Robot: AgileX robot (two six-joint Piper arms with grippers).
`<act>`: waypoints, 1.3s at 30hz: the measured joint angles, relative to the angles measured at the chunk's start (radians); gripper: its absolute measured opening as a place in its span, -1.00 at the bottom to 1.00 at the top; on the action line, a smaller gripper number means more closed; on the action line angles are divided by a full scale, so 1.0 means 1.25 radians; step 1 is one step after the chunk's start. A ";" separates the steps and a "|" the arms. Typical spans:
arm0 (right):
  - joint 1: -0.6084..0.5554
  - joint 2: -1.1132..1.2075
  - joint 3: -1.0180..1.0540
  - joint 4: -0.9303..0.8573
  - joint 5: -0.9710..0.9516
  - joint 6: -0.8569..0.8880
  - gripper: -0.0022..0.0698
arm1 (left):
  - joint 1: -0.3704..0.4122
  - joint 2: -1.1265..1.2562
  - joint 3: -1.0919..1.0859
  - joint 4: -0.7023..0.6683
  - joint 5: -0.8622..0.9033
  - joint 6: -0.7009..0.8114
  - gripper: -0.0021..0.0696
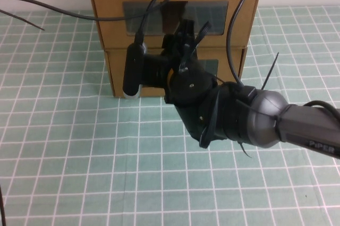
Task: Open the shoe box
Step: 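Pull the top drawer of the cardboard box fully open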
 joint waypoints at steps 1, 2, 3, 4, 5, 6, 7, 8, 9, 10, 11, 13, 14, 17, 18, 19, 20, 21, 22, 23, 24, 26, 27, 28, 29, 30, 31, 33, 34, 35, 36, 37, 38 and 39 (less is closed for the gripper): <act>0.000 0.005 0.000 0.000 0.004 -0.004 -0.17 | 0.000 0.000 0.000 -0.004 0.002 0.000 -0.96; 0.000 0.011 0.000 0.000 0.009 -0.007 -0.17 | 0.002 0.002 0.000 -0.006 0.002 0.000 -0.96; 0.000 0.015 0.000 0.000 0.011 -0.007 -0.17 | 0.002 0.002 0.000 -0.008 0.002 0.000 -0.96; 0.000 0.018 0.000 0.000 0.012 -0.007 -0.17 | 0.003 0.002 0.000 -0.011 0.002 0.000 -0.96; 0.000 0.024 0.000 0.000 0.012 -0.007 -0.17 | 0.003 0.002 0.000 -0.012 0.002 0.000 -0.96; 0.000 0.026 0.000 0.000 0.012 -0.007 -0.17 | 0.003 0.002 0.000 -0.012 0.003 0.000 -0.96; 0.000 0.030 0.000 0.000 0.016 -0.007 -0.17 | 0.003 0.002 0.000 -0.012 0.005 0.000 -0.96; 0.000 0.034 0.000 0.000 0.020 -0.007 -0.17 | 0.003 0.002 0.000 -0.012 0.005 0.000 -0.96; -0.001 0.035 0.000 0.000 0.023 -0.007 -0.18 | 0.003 0.002 0.000 -0.013 0.007 0.000 -0.96; -0.002 0.037 0.000 -0.001 0.027 -0.007 -0.18 | 0.003 0.002 0.000 -0.013 0.008 0.000 -0.96; -0.002 0.039 0.000 -0.002 0.028 -0.007 -0.18 | 0.003 0.002 0.000 -0.014 0.010 0.000 -0.96; -0.006 0.040 0.000 -0.002 0.035 -0.007 -0.18 | 0.003 0.002 0.000 -0.014 0.014 0.000 -0.96; -0.009 0.041 0.000 -0.002 0.036 -0.007 -0.19 | 0.003 0.002 0.000 -0.016 0.014 0.000 -0.96; -0.015 0.041 -0.006 -0.002 0.046 -0.007 -0.22 | 0.003 0.002 0.000 -0.018 0.014 0.000 -0.96; -0.017 0.041 -0.008 -0.002 0.045 -0.007 -0.23 | 0.003 0.002 0.000 -0.018 0.014 0.000 -0.96; -0.017 0.041 -0.012 -0.002 0.045 -0.007 -0.25 | 0.003 0.002 0.000 -0.018 0.014 0.000 -0.96; -0.017 0.041 -0.014 -0.002 0.045 -0.007 -0.25 | 0.003 0.002 0.000 -0.018 0.014 0.000 -0.96; -0.017 0.041 -0.015 -0.002 0.045 -0.007 -0.26 | 0.003 0.002 0.000 -0.018 0.014 0.000 -0.96; -0.017 0.041 -0.015 -0.002 0.045 -0.007 -0.26 | 0.003 0.002 0.000 -0.018 0.014 0.000 -0.96; -0.017 0.041 -0.016 -0.002 0.041 -0.007 -0.26 | 0.003 0.002 0.000 -0.018 0.014 0.000 -0.96; -0.017 0.041 -0.016 -0.002 0.040 -0.007 -0.26 | 0.003 0.002 0.000 -0.018 0.014 0.000 -0.96; -0.019 0.041 -0.016 -0.002 0.026 -0.007 -0.26 | 0.003 0.002 0.000 -0.018 0.014 0.000 -0.96; -0.023 0.041 -0.016 -0.002 0.017 -0.007 -0.26 | 0.003 0.002 0.000 -0.018 0.014 0.000 -0.96; -0.027 0.041 -0.016 -0.002 0.009 -0.007 -0.26 | 0.003 0.002 0.000 -0.018 0.014 0.000 -0.96; -0.031 0.041 -0.019 -0.002 0.005 -0.007 -0.26 | 0.003 0.002 0.000 -0.018 0.014 0.000 -0.96; -0.037 0.041 -0.019 -0.002 0.004 -0.007 -0.26 | 0.003 0.002 0.000 -0.018 0.014 0.000 -0.96; -0.041 0.041 -0.024 0.000 -0.002 -0.007 -0.26 | 0.003 0.002 0.000 -0.020 0.014 0.000 -0.96; -0.049 0.042 -0.031 0.004 -0.015 -0.007 -0.27 | 0.003 0.002 0.000 -0.020 0.014 0.000 -0.96; -0.053 0.042 -0.037 0.006 -0.020 -0.007 -0.27 | 0.003 0.002 0.000 -0.020 0.014 0.000 -0.96; -0.057 0.042 -0.042 0.006 -0.027 -0.007 -0.27 | 0.003 0.002 0.000 -0.020 0.014 0.000 -0.96; -0.060 0.042 -0.047 0.008 -0.039 -0.006 -0.28 | 0.003 0.002 0.000 -0.021 0.014 0.000 -0.96; -0.066 0.042 -0.053 0.008 -0.050 -0.006 -0.31 | 0.005 0.002 0.000 -0.021 0.014 0.000 -0.96; -0.070 0.042 -0.054 0.008 -0.062 -0.006 -0.35 | 0.005 0.002 0.000 -0.021 0.014 0.000 -0.96; -0.076 0.042 -0.056 0.006 -0.068 -0.006 -0.41 | 0.005 0.002 0.000 -0.021 0.014 0.000 -0.96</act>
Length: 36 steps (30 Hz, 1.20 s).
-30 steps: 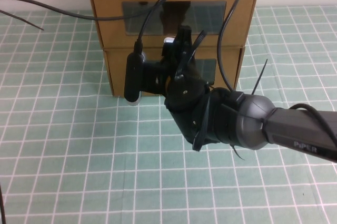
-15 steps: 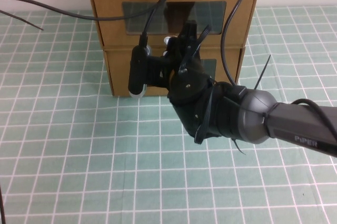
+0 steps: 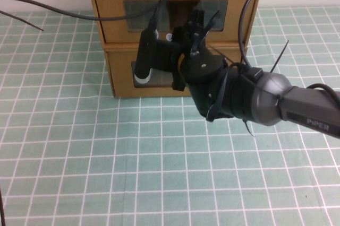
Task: Open the shoe box
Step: 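Pull the top drawer of the cardboard box fully open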
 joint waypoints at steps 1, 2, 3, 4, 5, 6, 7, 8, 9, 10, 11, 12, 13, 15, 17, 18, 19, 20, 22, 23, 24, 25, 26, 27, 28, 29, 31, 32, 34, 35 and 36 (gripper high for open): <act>-0.002 0.000 -0.002 -0.002 -0.002 0.000 -0.50 | 0.000 0.000 0.000 0.000 0.000 0.000 -0.96; -0.004 0.002 -0.004 -0.002 -0.005 0.000 -0.63 | 0.000 0.000 0.000 -0.002 0.000 0.000 -0.96; -0.004 0.004 -0.004 -0.002 -0.005 0.000 -0.74 | 0.000 0.000 0.000 -0.002 0.000 0.000 -0.96; -0.004 0.007 -0.004 -0.002 -0.003 0.000 -0.82 | 0.000 0.000 0.000 -0.002 0.000 0.000 -0.96; -0.004 0.009 -0.005 -0.002 -0.003 0.000 -0.86 | 0.000 0.000 0.000 0.000 0.000 0.003 -0.96; -0.004 0.009 -0.005 -0.001 -0.003 0.000 -0.88 | 0.000 0.000 0.000 0.002 0.000 0.003 -0.96; -0.004 0.009 -0.005 -0.001 -0.003 0.000 -0.89 | 0.000 0.000 0.000 0.003 0.000 0.005 -0.96; -0.002 0.009 -0.005 -0.001 -0.003 0.000 -0.90 | 0.000 0.000 0.000 0.003 0.000 0.005 -0.96; 0.002 0.009 -0.005 -0.001 0.001 0.000 -0.90 | 0.000 0.001 0.000 0.003 0.000 0.005 -0.96; 0.005 0.009 -0.005 -0.001 0.005 0.000 -0.90 | 0.000 0.001 0.000 0.003 0.000 0.005 -0.96; 0.010 0.007 -0.001 -0.001 0.009 0.000 -0.90 | 0.000 0.002 0.000 0.003 0.000 0.005 -0.96; 0.015 0.005 0.006 -0.001 0.015 0.000 -0.90 | 0.000 0.003 0.000 0.003 0.002 0.005 -0.96; 0.019 -0.001 0.012 -0.001 0.022 0.000 -0.90 | 0.000 0.003 0.000 0.002 0.003 0.005 -0.96; 0.035 -0.015 0.036 -0.001 0.040 0.000 -0.91 | 0.000 0.003 0.000 0.000 0.007 0.005 -0.96; 0.054 -0.035 0.064 0.002 0.060 0.000 -0.91 | 0.000 0.006 0.000 0.000 0.009 0.005 -0.96; 0.067 -0.048 0.083 0.006 0.071 0.004 -0.91 | 0.000 0.007 0.000 -0.001 0.009 0.005 -0.96; 0.079 -0.060 0.105 0.010 0.082 0.009 -0.91 | 0.000 0.007 0.000 -0.002 0.009 0.005 -0.96; 0.093 -0.077 0.129 0.012 0.093 0.016 -0.91 | 0.000 0.007 0.000 -0.004 0.009 0.005 -0.96; 0.122 -0.114 0.175 0.019 0.113 0.032 -0.91 | 0.000 0.007 0.000 -0.004 0.009 0.005 -0.96; 0.139 -0.134 0.202 0.021 0.126 0.043 -0.91 | 0.000 0.008 0.000 -0.004 0.009 0.005 -0.96; 0.158 -0.154 0.230 0.024 0.139 0.056 -0.91 | 0.000 0.008 0.000 -0.004 0.009 0.005 -0.96; 0.173 -0.170 0.251 0.024 0.149 0.068 -0.92 | 0.000 0.008 0.000 -0.004 0.009 0.005 -0.96; 0.192 -0.190 0.278 0.026 0.161 0.079 -0.92 | 0.000 0.008 0.000 -0.004 0.009 0.005 -0.96; 0.211 -0.209 0.302 0.028 0.174 0.088 -0.92 | 0.000 0.008 0.000 -0.005 0.009 0.005 -0.96; 0.225 -0.223 0.320 0.029 0.187 0.097 -0.92 | 0.000 0.008 0.000 -0.004 0.009 0.005 -0.96; 0.241 -0.240 0.340 0.030 0.197 0.112 -0.92 | 0.000 0.008 0.000 -0.006 0.009 0.005 -0.96; 0.260 -0.262 0.366 0.031 0.207 0.140 -0.92 | 0.000 0.009 0.000 -0.005 0.009 0.005 -0.96; 0.263 -0.267 0.372 0.031 0.210 0.153 -0.92 | 0.000 0.009 0.000 -0.005 0.009 0.005 -0.96; 0.265 -0.269 0.375 0.031 0.210 0.169 -0.91 | 0.000 0.009 0.000 -0.006 0.009 0.005 -0.96; 0.265 -0.269 0.375 0.032 0.209 0.179 -0.90 | 0.000 0.009 0.000 -0.007 0.009 0.005 -0.96; 0.265 -0.269 0.373 0.037 0.205 0.193 -0.88 | 0.000 0.009 0.000 -0.007 0.009 0.005 -0.96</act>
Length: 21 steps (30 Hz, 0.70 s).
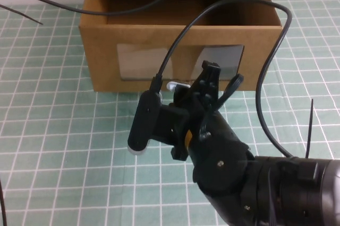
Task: Open the shoe box
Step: 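Pull the top drawer of the cardboard box fully open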
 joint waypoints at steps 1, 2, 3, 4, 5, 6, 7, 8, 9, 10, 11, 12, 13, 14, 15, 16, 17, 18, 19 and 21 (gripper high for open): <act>0.000 0.000 -0.002 0.005 -0.005 0.009 -0.85 | 0.000 0.000 0.000 0.000 0.000 0.000 -0.96; 0.000 0.000 -0.008 0.017 -0.010 0.018 -0.79 | 0.000 0.000 0.000 0.000 0.000 0.000 -0.96; 0.000 0.000 -0.017 0.032 -0.016 0.022 -0.72 | 0.000 0.000 0.000 0.000 0.000 0.000 -0.96; 0.000 -0.002 -0.025 0.045 -0.023 0.024 -0.65 | 0.000 0.000 0.000 0.000 0.000 0.000 -0.96; 0.000 -0.002 -0.036 0.065 -0.034 0.024 -0.56 | 0.000 0.000 0.000 0.000 0.000 0.000 -0.96; 0.000 -0.004 -0.047 0.091 -0.052 0.014 -0.49 | 0.000 0.000 0.000 0.000 0.002 0.000 -0.96; 0.000 -0.005 -0.054 0.127 -0.069 -0.009 -0.44 | 0.000 0.000 0.000 0.000 0.003 0.000 -0.96; 0.000 -0.011 -0.063 0.173 -0.095 -0.045 -0.40 | 0.000 -0.002 0.000 0.000 0.003 0.000 -0.96; 0.000 -0.019 -0.070 0.226 -0.123 -0.090 -0.37 | 0.000 -0.006 0.000 0.002 0.005 0.000 -0.96; 0.000 -0.025 -0.074 0.272 -0.146 -0.129 -0.36 | 0.000 -0.009 0.000 0.007 0.005 0.000 -0.96; 0.000 -0.036 -0.080 0.331 -0.171 -0.178 -0.35 | 0.000 -0.015 0.000 0.013 0.009 0.001 -0.96; 0.001 -0.047 -0.088 0.385 -0.189 -0.223 -0.34 | 0.002 -0.022 0.000 0.021 0.017 0.001 -0.96; 0.001 -0.056 -0.095 0.423 -0.199 -0.255 -0.34 | 0.002 -0.029 0.000 0.028 0.026 0.001 -0.96; 0.001 -0.068 -0.104 0.461 -0.205 -0.287 -0.34 | 0.003 -0.040 0.002 0.037 0.037 0.001 -0.96; 0.001 -0.079 -0.115 0.488 -0.205 -0.308 -0.34 | 0.005 -0.052 0.006 0.043 0.048 0.001 -0.96; 0.001 -0.089 -0.125 0.504 -0.205 -0.320 -0.34 | 0.007 -0.067 0.006 0.049 0.057 0.001 -0.96; 0.001 -0.098 -0.140 0.515 -0.204 -0.329 -0.34 | 0.012 -0.083 0.006 0.057 0.067 0.001 -0.96; 0.001 -0.106 -0.157 0.521 -0.197 -0.339 -0.35 | 0.016 -0.102 0.006 0.065 0.080 0.001 -0.96; 0.001 -0.111 -0.172 0.525 -0.191 -0.343 -0.38 | 0.023 -0.123 0.006 0.071 0.096 -0.003 -0.96; 0.000 -0.117 -0.214 0.528 -0.163 -0.350 -0.45 | 0.036 -0.163 0.006 0.076 0.129 -0.015 -0.96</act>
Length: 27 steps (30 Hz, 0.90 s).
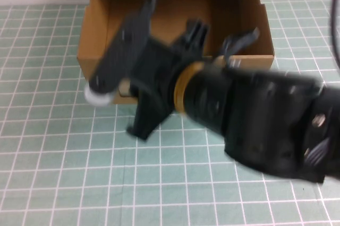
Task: Open the shoe box
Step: 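Pull the top drawer of the cardboard box fully open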
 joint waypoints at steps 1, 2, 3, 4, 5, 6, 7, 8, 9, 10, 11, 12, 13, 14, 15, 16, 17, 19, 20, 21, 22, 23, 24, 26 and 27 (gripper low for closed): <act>-0.002 -0.001 -0.018 0.001 0.016 -0.002 -0.48 | 0.006 -0.022 0.000 0.000 0.017 -0.005 -0.96; -0.009 -0.001 -0.040 0.003 0.031 -0.004 -0.52 | 0.010 -0.040 0.000 0.001 0.026 -0.007 -0.96; -0.017 -0.001 -0.061 0.005 0.045 -0.005 -0.55 | 0.016 -0.062 0.000 0.003 0.034 -0.009 -0.96; -0.029 -0.001 -0.082 0.007 0.053 -0.007 -0.57 | 0.020 -0.084 0.000 0.005 0.038 -0.013 -0.96; -0.043 -0.001 -0.102 0.009 0.061 -0.007 -0.60 | 0.024 -0.102 0.000 0.012 0.043 -0.015 -0.96; -0.060 -0.001 -0.122 0.011 0.068 -0.009 -0.63 | 0.028 -0.124 0.000 0.025 0.045 -0.019 -0.96; -0.076 -0.001 -0.137 0.015 0.074 -0.009 -0.65 | 0.031 -0.145 0.000 0.047 0.047 -0.027 -0.96; -0.098 -0.001 -0.155 0.020 0.083 -0.009 -0.67 | 0.032 -0.166 0.000 0.069 0.049 -0.039 -0.96; -0.123 -0.001 -0.171 0.026 0.095 -0.009 -0.69 | 0.034 -0.189 0.002 0.104 0.051 -0.054 -0.96; -0.145 -0.001 -0.184 0.034 0.108 -0.009 -0.71 | 0.036 -0.214 0.010 0.138 0.051 -0.066 -0.96; -0.176 -0.002 -0.196 0.047 0.123 -0.010 -0.73 | 0.036 -0.237 0.022 0.171 0.052 -0.075 -0.96; -0.211 -0.006 -0.204 0.062 0.135 -0.011 -0.76 | 0.036 -0.266 0.039 0.196 0.052 -0.083 -0.96; -0.248 -0.008 -0.209 0.079 0.143 -0.015 -0.78 | 0.037 -0.297 0.060 0.216 0.054 -0.087 -0.96; -0.287 -0.014 -0.208 0.106 0.150 -0.025 -0.82 | 0.037 -0.324 0.079 0.227 0.054 -0.087 -0.96; -0.327 -0.021 -0.208 0.141 0.155 -0.037 -0.87 | 0.037 -0.359 0.105 0.239 0.056 -0.087 -0.96; -0.360 -0.030 -0.208 0.180 0.159 -0.054 -0.91 | 0.037 -0.397 0.135 0.250 0.056 -0.087 -0.96; -0.401 -0.039 -0.208 0.224 0.162 -0.075 -0.93 | 0.037 -0.437 0.161 0.259 0.056 -0.087 -0.96; -0.474 -0.062 -0.206 0.308 0.162 -0.122 -0.95 | 0.037 -0.523 0.233 0.291 0.056 -0.087 -0.96; -0.512 -0.077 -0.199 0.357 0.161 -0.152 -0.96 | 0.037 -0.559 0.275 0.311 0.056 -0.087 -0.96; -0.548 -0.095 -0.190 0.408 0.157 -0.185 -0.96 | 0.037 -0.606 0.321 0.332 0.054 -0.091 -0.96; -0.580 -0.110 -0.178 0.448 0.152 -0.213 -0.97 | 0.037 -0.654 0.369 0.353 0.043 -0.100 -0.96; -0.609 -0.130 -0.163 0.498 0.145 -0.249 -0.97 | 0.037 -0.692 0.410 0.368 0.030 -0.109 -0.96; -0.632 -0.153 -0.144 0.544 0.133 -0.284 -0.97 | 0.037 -0.741 0.463 0.385 0.009 -0.122 -0.96; -0.659 -0.207 -0.100 0.610 0.102 -0.339 -0.97 | 0.037 -0.840 0.563 0.410 -0.042 -0.145 -0.96; -0.668 -0.237 -0.071 0.627 0.079 -0.354 -0.97 | 0.037 -0.890 0.621 0.421 -0.069 -0.157 -0.96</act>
